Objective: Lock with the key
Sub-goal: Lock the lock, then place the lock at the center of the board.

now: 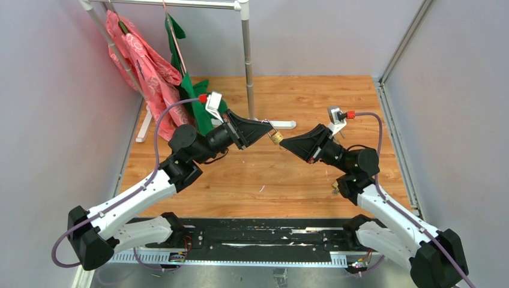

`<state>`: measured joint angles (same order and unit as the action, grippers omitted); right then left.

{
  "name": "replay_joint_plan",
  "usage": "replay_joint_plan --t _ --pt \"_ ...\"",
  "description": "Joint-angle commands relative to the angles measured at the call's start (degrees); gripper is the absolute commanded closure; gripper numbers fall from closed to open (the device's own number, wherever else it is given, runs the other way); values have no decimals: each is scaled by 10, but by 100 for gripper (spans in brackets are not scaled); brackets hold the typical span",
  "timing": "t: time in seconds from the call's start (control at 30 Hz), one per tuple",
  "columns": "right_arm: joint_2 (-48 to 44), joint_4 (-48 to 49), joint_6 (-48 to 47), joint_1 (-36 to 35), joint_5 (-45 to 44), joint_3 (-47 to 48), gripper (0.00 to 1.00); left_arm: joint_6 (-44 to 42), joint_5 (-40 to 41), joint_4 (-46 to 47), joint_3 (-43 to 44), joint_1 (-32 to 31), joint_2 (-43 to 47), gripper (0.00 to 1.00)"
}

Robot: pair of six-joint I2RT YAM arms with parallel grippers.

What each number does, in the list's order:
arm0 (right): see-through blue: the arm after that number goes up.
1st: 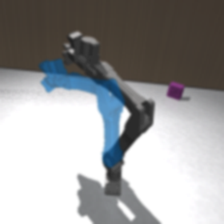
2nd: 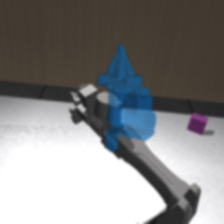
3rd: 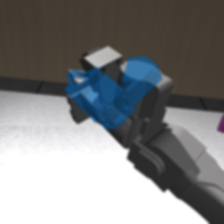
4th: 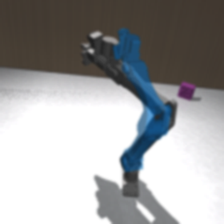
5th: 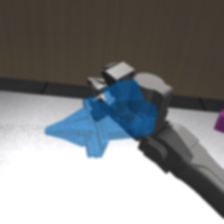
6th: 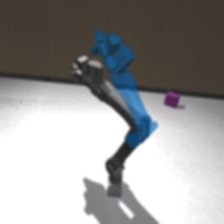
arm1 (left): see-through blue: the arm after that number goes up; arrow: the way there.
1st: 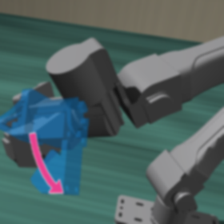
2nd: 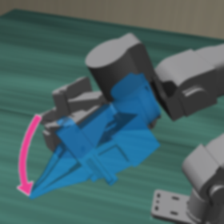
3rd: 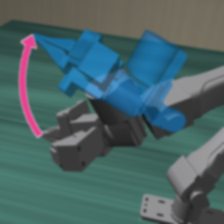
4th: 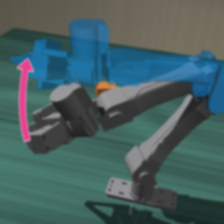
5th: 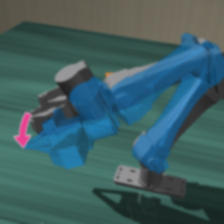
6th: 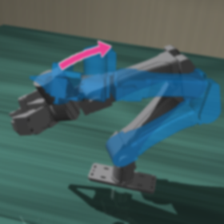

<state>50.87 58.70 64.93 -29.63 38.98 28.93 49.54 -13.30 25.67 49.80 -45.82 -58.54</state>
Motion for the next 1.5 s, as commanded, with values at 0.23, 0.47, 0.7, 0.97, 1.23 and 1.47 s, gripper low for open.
replay_joint_plan --t 0.23,0.47,0.7,0.97,1.23,1.47 --pt "-89 -58 -19 -6 -30 -68 100 -18 37 5 -5 16 33 100" --pt "-209 -536 -231 -5 -160 12 100 -93 38 -158 48 26 37 100" --pt "-195 -772 -333 -1 -316 90 100 -226 -67 -450 142 28 -72 100" --pt "-102 -596 -197 -19 -225 -6 100 -300 -74 -519 107 66 -194 100" --pt "33 -484 -102 -178 -397 -23 100 -374 -191 -528 123 161 -330 100" --pt "97 -420 -60 -199 -410 -35 100 -416 -196 -570 174 199 -462 100"
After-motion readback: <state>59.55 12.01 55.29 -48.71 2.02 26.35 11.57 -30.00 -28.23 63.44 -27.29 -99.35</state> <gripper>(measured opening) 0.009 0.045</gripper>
